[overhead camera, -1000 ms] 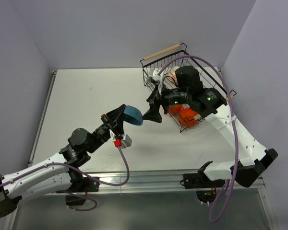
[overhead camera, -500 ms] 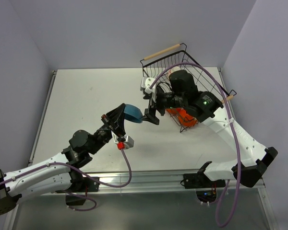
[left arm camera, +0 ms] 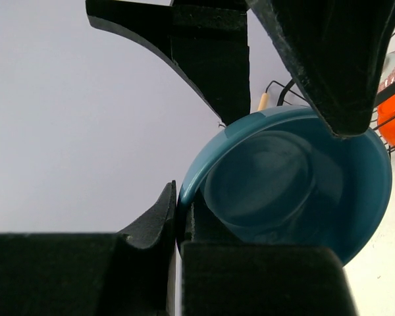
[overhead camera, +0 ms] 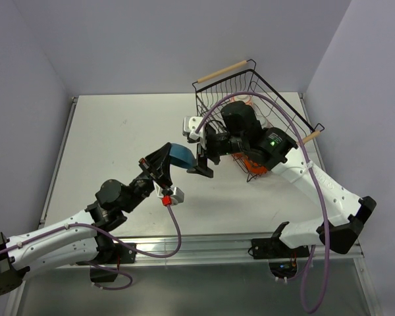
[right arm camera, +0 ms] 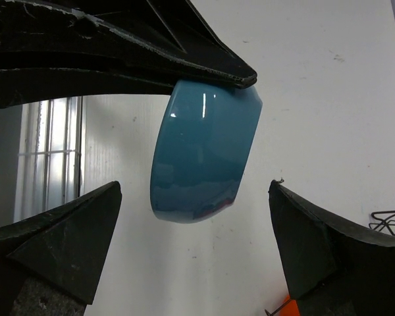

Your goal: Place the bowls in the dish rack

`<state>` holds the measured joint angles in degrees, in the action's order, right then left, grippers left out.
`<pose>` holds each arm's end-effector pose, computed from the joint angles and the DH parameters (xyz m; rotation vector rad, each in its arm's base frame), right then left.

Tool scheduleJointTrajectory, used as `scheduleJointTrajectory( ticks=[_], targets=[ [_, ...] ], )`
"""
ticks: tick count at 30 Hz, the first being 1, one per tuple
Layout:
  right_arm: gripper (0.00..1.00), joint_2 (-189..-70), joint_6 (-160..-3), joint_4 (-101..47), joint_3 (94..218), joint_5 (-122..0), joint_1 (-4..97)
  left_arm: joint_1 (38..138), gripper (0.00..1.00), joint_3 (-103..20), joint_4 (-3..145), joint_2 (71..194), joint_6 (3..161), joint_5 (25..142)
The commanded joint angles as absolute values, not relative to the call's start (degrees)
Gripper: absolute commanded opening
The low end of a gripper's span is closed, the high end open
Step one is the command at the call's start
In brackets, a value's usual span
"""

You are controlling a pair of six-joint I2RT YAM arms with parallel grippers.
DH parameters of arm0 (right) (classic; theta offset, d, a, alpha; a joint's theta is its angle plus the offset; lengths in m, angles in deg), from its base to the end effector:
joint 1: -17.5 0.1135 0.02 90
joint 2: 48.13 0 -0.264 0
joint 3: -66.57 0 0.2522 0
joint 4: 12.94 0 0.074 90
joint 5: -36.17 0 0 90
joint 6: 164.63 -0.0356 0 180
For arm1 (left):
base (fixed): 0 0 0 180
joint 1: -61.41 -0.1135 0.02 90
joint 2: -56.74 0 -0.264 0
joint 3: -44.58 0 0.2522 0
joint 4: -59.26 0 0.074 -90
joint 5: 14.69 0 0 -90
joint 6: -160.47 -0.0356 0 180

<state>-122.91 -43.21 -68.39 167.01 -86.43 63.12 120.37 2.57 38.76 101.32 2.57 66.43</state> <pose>0.1739 0.2052 0.4258 -1.5525 1.3909 0.7436 0.1015 -0.1581 0.3211 1.0651 0.6828 0.2322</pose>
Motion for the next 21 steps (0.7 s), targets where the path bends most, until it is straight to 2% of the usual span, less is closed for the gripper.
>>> scheduleJointTrajectory(
  ticks=[1,12,21],
  targets=[
    [1.0,-122.31,-42.38,-66.78,166.99,-85.3,63.55,120.74,0.0,1.91,34.0,101.04,2.53,66.43],
    [0.96,-125.03,-44.57,-64.32,167.78,-86.44,63.55,120.74,0.0,0.76,34.53,101.48,2.96,67.05],
    [0.86,-125.82,-45.1,-63.7,167.52,-87.23,63.64,120.92,0.0,0.76,34.88,101.65,3.75,67.14]
  ],
)
